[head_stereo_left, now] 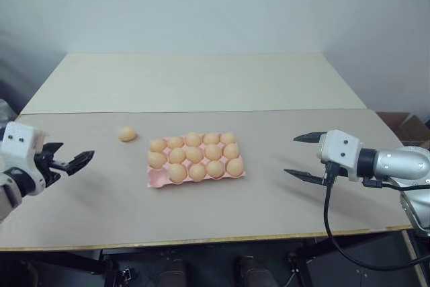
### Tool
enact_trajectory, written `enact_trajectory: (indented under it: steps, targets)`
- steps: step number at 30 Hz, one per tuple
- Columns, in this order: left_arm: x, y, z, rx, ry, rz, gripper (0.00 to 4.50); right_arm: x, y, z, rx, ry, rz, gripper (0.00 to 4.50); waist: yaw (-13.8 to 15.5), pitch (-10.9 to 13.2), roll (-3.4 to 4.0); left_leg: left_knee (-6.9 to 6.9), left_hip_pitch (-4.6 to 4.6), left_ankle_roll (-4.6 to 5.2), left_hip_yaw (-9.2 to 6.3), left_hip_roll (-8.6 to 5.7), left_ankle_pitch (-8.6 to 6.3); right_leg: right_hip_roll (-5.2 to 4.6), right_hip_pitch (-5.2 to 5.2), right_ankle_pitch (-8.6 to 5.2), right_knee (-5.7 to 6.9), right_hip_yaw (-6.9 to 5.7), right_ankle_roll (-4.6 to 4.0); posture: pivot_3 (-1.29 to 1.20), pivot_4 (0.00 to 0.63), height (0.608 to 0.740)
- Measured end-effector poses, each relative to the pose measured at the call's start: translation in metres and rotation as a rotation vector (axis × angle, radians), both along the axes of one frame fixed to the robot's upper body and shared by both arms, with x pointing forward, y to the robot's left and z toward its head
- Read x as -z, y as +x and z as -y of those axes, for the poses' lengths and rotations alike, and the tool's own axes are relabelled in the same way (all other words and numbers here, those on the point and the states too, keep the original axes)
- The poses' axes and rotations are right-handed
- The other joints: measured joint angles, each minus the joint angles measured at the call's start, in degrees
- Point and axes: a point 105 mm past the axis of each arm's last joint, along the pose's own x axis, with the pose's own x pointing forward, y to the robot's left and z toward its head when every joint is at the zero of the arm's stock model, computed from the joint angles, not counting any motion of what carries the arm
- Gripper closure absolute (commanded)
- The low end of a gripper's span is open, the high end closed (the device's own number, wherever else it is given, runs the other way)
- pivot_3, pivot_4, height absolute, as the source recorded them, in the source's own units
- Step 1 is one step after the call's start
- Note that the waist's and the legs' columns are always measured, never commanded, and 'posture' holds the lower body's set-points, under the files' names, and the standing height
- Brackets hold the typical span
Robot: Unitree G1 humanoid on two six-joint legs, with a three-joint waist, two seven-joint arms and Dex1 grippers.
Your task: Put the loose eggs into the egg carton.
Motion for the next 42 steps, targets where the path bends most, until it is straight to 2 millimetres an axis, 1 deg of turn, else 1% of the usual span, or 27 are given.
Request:
enact_trajectory:
  steps: [2,3,5,6,7,9,10,12,15,18,20,23,26,31,34,38,39,42]
  targets:
    - [-0.002,0.023,0.011,0.012,-0.029,0.055,0.01,-0.002,0.000,-0.002,-0.004,0.006,0.011,0.00,0.56,-0.02,0.00,0.05,-0.01,0.01,-0.02,-0.01,0.01,0.01,0.06,0.04,0.02,-0.02,0.01,0.00,0.150,0.740]
    - [0.001,0.035,0.018,0.021,-0.043,0.066,0.01,-0.003,0.000,-0.004,-0.008,0.007,0.018,0.00,0.69,-0.02,-0.01,0.08,0.03,0.01,-0.02,-0.01,0.01,0.01,0.14,0.05,0.02,-0.02,0.02,0.00,0.150,0.740]
    - [0.007,0.052,0.027,0.037,-0.068,0.070,0.01,-0.004,-0.001,-0.006,-0.013,0.005,0.025,0.00,0.52,-0.06,-0.08,0.08,0.06,0.01,-0.01,-0.01,0.01,0.01,0.23,0.06,-0.06,-0.02,0.04,0.00,0.150,0.740]
    - [0.009,0.060,0.031,0.039,-0.072,0.073,0.01,-0.004,-0.002,-0.006,-0.013,0.004,0.027,0.00,0.45,-0.07,-0.10,0.08,0.05,0.00,-0.01,-0.02,0.00,0.01,0.23,0.07,-0.11,-0.02,0.06,0.00,0.150,0.740]
    - [0.010,0.063,0.032,0.039,-0.072,0.073,0.01,-0.004,-0.002,-0.006,-0.013,0.005,0.026,0.00,0.40,-0.08,-0.11,0.07,0.05,0.01,-0.01,-0.02,0.01,0.01,0.23,0.07,-0.13,-0.02,0.06,0.00,0.150,0.740]
    - [0.013,0.072,0.035,0.041,-0.051,0.076,0.01,-0.003,-0.003,-0.004,-0.005,0.005,0.023,0.00,-0.51,-0.09,-0.13,0.00,0.03,-0.07,-0.01,0.00,-0.05,0.02,0.20,0.26,-0.19,0.02,0.40,0.00,0.150,0.740]
    - [0.014,0.085,0.038,0.041,-0.040,0.079,0.01,0.000,-0.005,-0.001,0.013,0.003,0.010,0.00,-0.16,-0.09,-0.14,-0.01,0.01,-0.06,-0.04,-0.01,-0.05,0.06,0.19,0.24,-0.17,-0.04,0.42,0.00,0.150,0.740]
    - [0.018,0.096,0.042,0.047,-0.037,0.080,0.01,0.000,-0.008,0.003,0.034,0.003,0.009,0.00,0.26,-0.09,-0.14,0.01,0.02,-0.06,-0.05,-0.01,-0.05,0.04,0.22,0.24,-0.17,-0.05,0.42,0.00,0.150,0.740]
    - [0.029,0.107,0.044,0.040,-0.037,0.061,0.01,-0.003,-0.011,0.005,0.044,0.003,0.019,0.00,0.29,-0.09,-0.14,0.07,0.01,-0.06,-0.02,-0.02,-0.05,0.01,0.25,0.26,-0.21,-0.03,0.45,0.00,0.150,0.740]
    - [0.034,0.119,0.042,-0.008,-0.047,0.060,0.01,-0.003,-0.014,0.005,0.054,0.003,0.014,0.00,0.37,-0.10,-0.16,0.09,0.03,-0.06,-0.03,-0.02,-0.05,0.02,0.29,0.29,-0.21,-0.04,0.49,0.00,0.150,0.740]
    - [0.037,0.123,0.039,-0.029,-0.055,0.041,0.01,-0.002,-0.015,0.006,0.061,0.003,0.012,0.00,0.31,-0.10,-0.16,0.08,0.05,-0.06,-0.03,-0.02,-0.05,0.02,0.30,0.29,-0.21,-0.04,0.50,0.00,0.150,0.740]
    - [0.042,0.125,0.041,-0.003,-0.064,0.028,0.01,-0.003,-0.015,0.010,0.084,0.005,0.014,0.00,0.24,-0.10,-0.16,0.07,0.04,-0.07,-0.03,-0.02,-0.05,0.02,0.30,0.29,-0.22,-0.04,0.50,0.00,0.150,0.740]
    - [0.051,0.125,0.045,0.021,-0.075,-0.004,0.01,-0.001,-0.016,0.010,0.090,0.005,0.010,0.00,0.33,-0.10,-0.16,0.07,0.02,-0.07,-0.03,-0.02,-0.05,0.01,0.29,0.28,-0.23,-0.05,0.51,0.00,0.150,0.740]
    - [0.063,0.125,0.045,0.022,-0.080,-0.042,0.01,-0.001,-0.017,0.010,0.091,0.004,0.011,0.00,0.34,-0.10,-0.16,0.08,0.03,-0.07,-0.03,-0.02,-0.05,0.01,0.30,0.29,-0.23,-0.05,0.52,0.00,0.150,0.740]
    - [0.069,0.125,0.047,0.034,-0.073,-0.056,0.60,-0.001,-0.017,0.010,0.092,0.004,0.011,0.00,0.36,-0.10,-0.16,0.08,0.03,-0.07,-0.03,-0.02,-0.05,0.01,0.31,0.30,-0.23,-0.04,0.53,0.00,0.150,0.740]
    - [0.077,0.125,0.050,0.032,-0.073,-0.079,1.88,-0.001,-0.017,0.010,0.093,0.004,0.012,0.00,0.35,-0.10,-0.17,0.08,0.02,-0.06,-0.03,-0.02,-0.05,0.01,0.30,0.30,-0.23,-0.04,0.53,0.00,0.150,0.740]
    - [0.077,0.126,0.050,0.026,-0.073,-0.079,2.08,-0.001,-0.017,0.011,0.095,0.003,0.012,0.00,0.35,-0.10,-0.17,0.08,0.02,-0.07,-0.03,-0.02,-0.05,0.01,0.30,0.30,-0.23,-0.05,0.53,0.00,0.150,0.740]
    - [0.077,0.126,0.048,0.013,-0.068,-0.077,2.21,-0.002,-0.017,0.012,0.099,0.000,0.014,0.00,0.32,-0.10,-0.17,0.08,0.02,-0.07,-0.03,-0.02,-0.05,0.01,0.30,0.30,-0.23,-0.04,0.54,0.00,0.150,0.740]
